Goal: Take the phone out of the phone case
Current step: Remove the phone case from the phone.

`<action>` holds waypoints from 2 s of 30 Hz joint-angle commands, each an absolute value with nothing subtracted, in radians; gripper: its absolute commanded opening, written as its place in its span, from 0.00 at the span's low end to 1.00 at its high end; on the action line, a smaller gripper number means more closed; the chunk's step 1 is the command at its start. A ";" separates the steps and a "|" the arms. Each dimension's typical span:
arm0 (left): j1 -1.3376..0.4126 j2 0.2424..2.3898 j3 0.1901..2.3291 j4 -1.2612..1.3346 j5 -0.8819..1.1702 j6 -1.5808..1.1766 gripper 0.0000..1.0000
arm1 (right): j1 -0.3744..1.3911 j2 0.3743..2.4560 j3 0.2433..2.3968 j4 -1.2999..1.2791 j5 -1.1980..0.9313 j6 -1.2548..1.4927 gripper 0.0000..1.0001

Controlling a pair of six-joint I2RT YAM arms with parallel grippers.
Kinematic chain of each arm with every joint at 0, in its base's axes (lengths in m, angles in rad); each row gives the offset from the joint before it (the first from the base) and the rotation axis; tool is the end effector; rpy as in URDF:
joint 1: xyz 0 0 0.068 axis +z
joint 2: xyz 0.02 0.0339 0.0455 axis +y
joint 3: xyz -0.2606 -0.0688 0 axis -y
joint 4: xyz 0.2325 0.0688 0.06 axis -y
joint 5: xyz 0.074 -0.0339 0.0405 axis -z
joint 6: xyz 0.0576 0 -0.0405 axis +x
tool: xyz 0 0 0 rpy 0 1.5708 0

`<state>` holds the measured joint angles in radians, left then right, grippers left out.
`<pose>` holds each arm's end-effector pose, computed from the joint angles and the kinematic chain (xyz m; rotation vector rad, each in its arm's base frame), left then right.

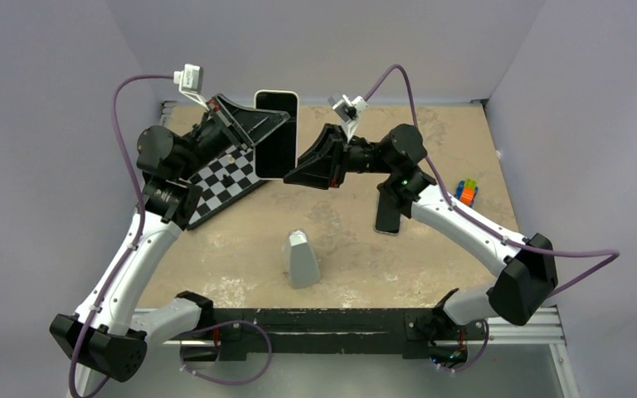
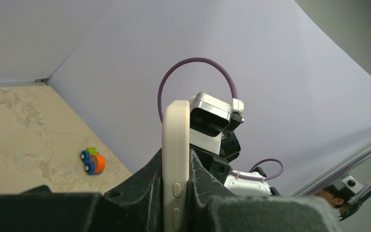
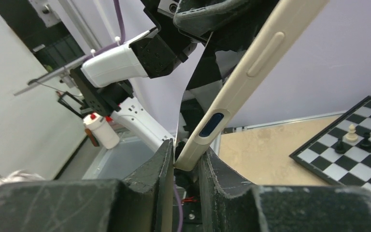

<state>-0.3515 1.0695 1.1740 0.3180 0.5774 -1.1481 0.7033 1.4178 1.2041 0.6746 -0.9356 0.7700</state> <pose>0.2063 -0.1091 0.4761 0.0448 1.3947 -1.6117 0.2119 0.2404 0.4285 -0.9283 1.2201 1.7326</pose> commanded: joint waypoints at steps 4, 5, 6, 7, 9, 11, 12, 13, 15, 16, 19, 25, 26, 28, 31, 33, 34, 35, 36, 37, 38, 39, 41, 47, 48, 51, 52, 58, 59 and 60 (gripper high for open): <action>-0.353 1.080 1.205 0.400 0.591 -1.497 0.00 | 0.823 1.338 1.242 0.317 -0.665 0.072 0.00; -0.353 1.083 1.198 0.422 0.593 -1.539 0.00 | 0.841 1.335 1.237 0.299 -0.619 -0.004 0.00; -0.353 1.084 1.192 0.436 0.595 -1.570 0.00 | 0.849 1.334 1.230 0.297 -0.592 -0.059 0.00; -0.353 1.085 1.191 0.444 0.601 -1.593 0.00 | 0.852 1.335 1.222 0.303 -0.564 -0.096 0.00; -0.353 1.083 1.188 0.458 0.611 -1.625 0.00 | 0.854 1.344 1.216 0.314 -0.499 -0.155 0.00; -0.353 1.082 1.186 0.469 0.621 -1.644 0.00 | 0.853 1.363 1.235 0.301 -0.460 -0.214 0.00; -0.353 1.084 1.184 0.479 0.627 -1.657 0.00 | 0.853 1.374 1.249 0.292 -0.444 -0.238 0.00; -0.354 1.082 1.180 0.492 0.633 -1.670 0.00 | 0.852 1.385 1.263 0.287 -0.432 -0.257 0.00; -0.354 1.081 1.170 0.519 0.644 -1.697 0.00 | 0.853 1.410 1.291 0.274 -0.413 -0.293 0.00; -0.354 1.081 1.168 0.531 0.651 -1.709 0.00 | 0.853 1.418 1.305 0.269 -0.422 -0.305 0.00; -0.354 1.086 1.164 0.579 0.680 -1.744 0.00 | 0.853 1.432 1.355 0.230 -0.432 -0.340 0.00; -0.354 1.147 1.194 0.754 0.828 -1.789 0.00 | 0.853 1.437 1.410 0.146 -0.502 -0.382 0.00; -0.354 1.152 1.201 0.758 0.853 -1.780 0.00 | 0.853 1.435 1.410 0.145 -0.509 -0.381 0.00; -0.354 1.157 1.208 0.766 0.884 -1.765 0.00 | 0.853 1.431 1.408 0.145 -0.520 -0.372 0.00; -0.354 1.157 1.202 0.772 0.910 -1.756 0.00 | 0.851 1.431 1.406 0.158 -0.532 -0.346 0.00; -0.354 1.153 1.194 0.764 0.911 -1.742 0.00 | 0.844 1.437 1.414 0.172 -0.541 -0.305 0.00; -0.354 1.151 1.189 0.767 0.910 -1.741 0.00 | 0.837 1.444 1.417 0.180 -0.551 -0.281 0.00; -0.354 1.152 1.188 0.776 0.913 -1.742 0.00 | 0.824 1.450 1.419 0.197 -0.570 -0.250 0.00; -0.355 1.154 1.191 0.787 0.920 -1.744 0.00 | 0.806 1.456 1.412 0.227 -0.595 -0.214 0.00; -0.357 1.158 1.195 0.800 0.930 -1.750 0.00 | 0.787 1.462 1.402 0.259 -0.614 -0.178 0.00; -0.357 1.163 1.200 0.819 0.942 -1.759 0.00 | 0.768 1.470 1.401 0.279 -0.631 -0.145 0.00; -0.357 1.166 1.202 0.842 0.950 -1.779 0.00 | 0.752 1.477 1.402 0.293 -0.639 -0.106 0.00; -0.357 1.170 1.202 0.889 0.959 -1.808 0.00 | 0.719 1.495 1.413 0.317 -0.630 -0.029 0.00; -0.357 1.164 1.171 0.954 0.880 -1.817 0.00 | 0.665 1.549 1.512 0.200 -0.579 0.377 0.00; -0.357 1.168 1.168 0.974 0.861 -1.815 0.00 | 0.664 1.542 1.495 0.204 -0.582 0.452 0.00; -0.357 1.185 1.152 1.011 0.788 -1.797 0.00 | 0.663 1.513 1.428 0.229 -0.589 0.641 0.00; -0.357 1.187 1.144 1.012 0.766 -1.785 0.00 | 0.661 1.501 1.403 0.237 -0.591 0.688 0.00; -0.355 1.162 1.115 0.859 0.665 -1.598 0.00 | 0.658 1.390 1.322 0.190 -0.675 0.648 0.35; -0.354 1.155 1.111 0.823 0.642 -1.555 0.00 | 0.659 1.360 1.306 0.170 -0.680 0.628 0.43; -0.354 1.143 1.107 0.780 0.619 -1.515 0.00 | 0.659 1.332 1.288 0.158 -0.683 0.618 0.49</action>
<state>-0.3187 1.2301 1.0973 0.8108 0.6598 -1.5772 0.7067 1.4048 1.3388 0.2134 -0.8146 0.6334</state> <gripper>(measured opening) 0.206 0.394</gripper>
